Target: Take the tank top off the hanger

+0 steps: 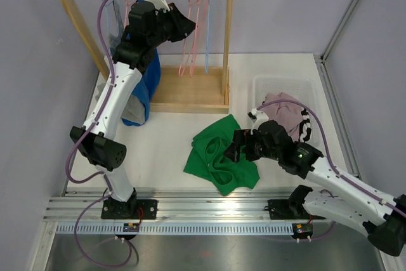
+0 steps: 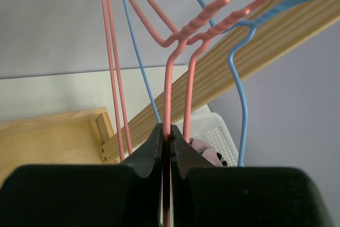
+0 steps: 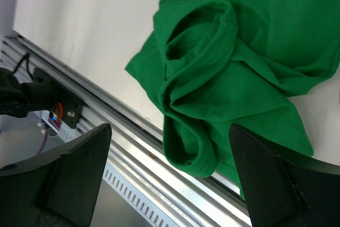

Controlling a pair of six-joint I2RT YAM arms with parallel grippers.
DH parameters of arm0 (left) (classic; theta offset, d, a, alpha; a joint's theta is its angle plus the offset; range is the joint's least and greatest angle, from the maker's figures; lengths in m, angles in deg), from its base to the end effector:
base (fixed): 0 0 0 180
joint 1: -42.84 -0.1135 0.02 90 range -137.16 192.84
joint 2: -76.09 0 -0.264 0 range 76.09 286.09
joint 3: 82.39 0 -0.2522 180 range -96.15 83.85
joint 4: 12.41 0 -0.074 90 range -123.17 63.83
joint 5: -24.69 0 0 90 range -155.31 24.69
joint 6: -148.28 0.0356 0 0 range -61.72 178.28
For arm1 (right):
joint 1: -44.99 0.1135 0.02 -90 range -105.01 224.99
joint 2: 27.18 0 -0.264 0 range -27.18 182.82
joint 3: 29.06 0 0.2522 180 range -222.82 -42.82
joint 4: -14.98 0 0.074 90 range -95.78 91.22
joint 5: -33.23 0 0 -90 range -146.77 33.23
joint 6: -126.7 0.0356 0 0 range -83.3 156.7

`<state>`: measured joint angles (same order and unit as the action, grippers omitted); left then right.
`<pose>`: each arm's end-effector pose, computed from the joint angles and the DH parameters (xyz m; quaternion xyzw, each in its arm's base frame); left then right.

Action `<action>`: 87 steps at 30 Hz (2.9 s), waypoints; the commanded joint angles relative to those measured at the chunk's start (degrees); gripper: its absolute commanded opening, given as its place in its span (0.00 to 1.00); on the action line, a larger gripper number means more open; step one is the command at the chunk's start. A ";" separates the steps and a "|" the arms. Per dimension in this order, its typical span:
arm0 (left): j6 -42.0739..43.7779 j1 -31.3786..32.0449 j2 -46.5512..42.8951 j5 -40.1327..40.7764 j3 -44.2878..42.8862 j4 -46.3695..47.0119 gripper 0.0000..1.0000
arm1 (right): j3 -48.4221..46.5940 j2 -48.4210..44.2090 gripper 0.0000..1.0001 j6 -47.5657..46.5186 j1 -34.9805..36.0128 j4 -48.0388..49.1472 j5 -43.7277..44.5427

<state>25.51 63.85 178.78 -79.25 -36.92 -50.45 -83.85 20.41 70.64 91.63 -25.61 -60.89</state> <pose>0.3705 -0.1515 0.4924 0.0049 0.7432 -0.3804 0.5504 0.1242 0.1352 0.2798 -0.1143 0.8726 0.3306 0.3410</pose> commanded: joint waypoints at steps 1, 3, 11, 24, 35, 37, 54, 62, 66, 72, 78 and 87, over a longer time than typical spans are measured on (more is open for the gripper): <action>0.16 0.17 -4.52 -2.50 1.32 2.04 0.28 | 1.05 4.43 1.00 -1.59 1.09 4.41 0.86; 1.83 0.17 -6.89 -1.01 2.38 0.72 0.53 | 1.05 7.49 0.99 -1.59 2.06 5.21 3.40; 6.05 -0.01 -21.47 0.75 15.10 0.19 0.99 | -2.82 20.76 1.00 -3.43 6.10 6.09 11.49; 10.01 -0.01 -51.71 12.96 32.44 -5.78 0.99 | -11.25 49.95 0.98 -3.43 13.04 3.80 18.54; 16.68 0.08 -63.84 19.03 42.00 -13.26 0.99 | -15.91 38.76 0.00 -6.33 15.86 1.96 25.46; 18.17 0.08 -65.95 19.73 43.86 -13.35 0.99 | -17.49 34.52 0.00 -6.34 15.68 -0.66 28.54; 21.44 0.08 -68.77 25.00 50.55 -16.25 0.99 | -43.77 16.13 0.00 -14.94 9.54 -27.04 49.91; 21.35 0.08 -68.95 25.97 49.58 -15.81 0.99 | -38.78 15.34 0.00 -19.17 -2.32 -24.86 43.07; 21.09 0.08 -68.51 25.36 48.97 -15.63 0.99 | -37.10 16.39 0.00 -20.57 -10.32 -19.59 38.75; 19.86 -0.01 -67.54 25.01 47.03 -16.07 0.99 | -38.68 25.78 0.00 -24.17 -27.27 -13.96 27.34; 20.21 0.08 -67.89 25.27 46.50 -15.54 0.99 | -40.26 43.44 0.02 -25.67 -38.53 -7.10 18.80; 20.82 0.08 -65.35 29.56 40.29 -19.49 0.99 | -36.31 56.39 0.31 -22.86 -41.01 0.46 10.36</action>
<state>45.83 63.90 111.31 -53.83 8.43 -69.44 -120.51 79.40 47.16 50.67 -28.71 -46.02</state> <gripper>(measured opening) 0.988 0.280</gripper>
